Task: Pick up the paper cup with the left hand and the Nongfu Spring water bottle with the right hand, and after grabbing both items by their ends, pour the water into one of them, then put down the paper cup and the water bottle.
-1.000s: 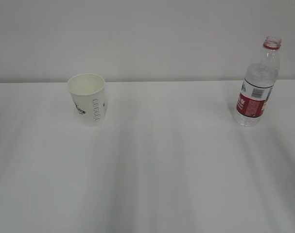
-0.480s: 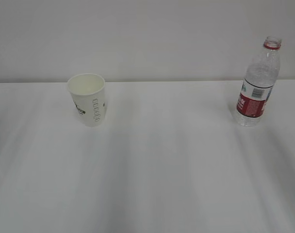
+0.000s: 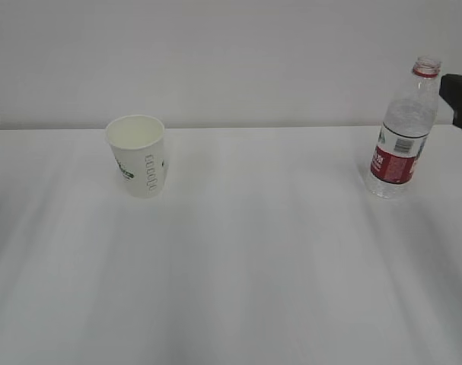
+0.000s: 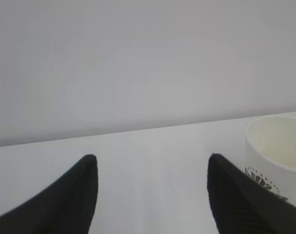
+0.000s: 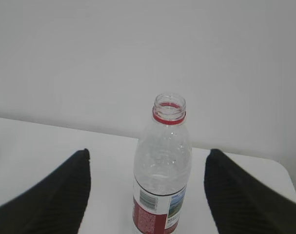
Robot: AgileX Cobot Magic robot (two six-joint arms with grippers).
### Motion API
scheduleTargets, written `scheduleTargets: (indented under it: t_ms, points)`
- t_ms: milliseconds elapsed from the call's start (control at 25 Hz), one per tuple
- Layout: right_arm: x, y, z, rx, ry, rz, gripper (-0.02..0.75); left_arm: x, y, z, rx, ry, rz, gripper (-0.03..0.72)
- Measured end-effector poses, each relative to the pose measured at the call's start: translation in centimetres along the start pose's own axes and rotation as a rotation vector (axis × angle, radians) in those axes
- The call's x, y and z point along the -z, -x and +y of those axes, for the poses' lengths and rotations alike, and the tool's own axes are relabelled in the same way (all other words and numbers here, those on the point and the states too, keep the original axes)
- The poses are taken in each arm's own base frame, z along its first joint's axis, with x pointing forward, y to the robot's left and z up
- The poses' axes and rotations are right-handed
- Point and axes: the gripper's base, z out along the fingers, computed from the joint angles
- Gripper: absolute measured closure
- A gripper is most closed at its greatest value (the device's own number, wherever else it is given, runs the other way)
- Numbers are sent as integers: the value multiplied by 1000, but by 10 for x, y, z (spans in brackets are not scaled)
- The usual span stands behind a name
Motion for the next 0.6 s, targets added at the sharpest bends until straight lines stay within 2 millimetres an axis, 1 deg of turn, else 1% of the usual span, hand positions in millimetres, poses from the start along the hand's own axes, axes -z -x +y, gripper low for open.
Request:
scheduleTargets:
  t_ms: [160,360,400,480,600]
  points:
    - [-9,-10,1,0,6,45,188,1,-27,-1,0,0,11,174]
    - [-17,-18,3,32,23,81,189,16,-54,-2,-5,-5,-44,174]
    - [-18,-20,3,33,25,83,188,18,-57,-3,-12,-13,-64,174]
    - [-16,-26,4,33,31,74,188,24,-65,-7,-28,-48,-80,174]
    - [-9,-39,8,28,44,17,188,31,-80,-14,-49,-126,-58,174]
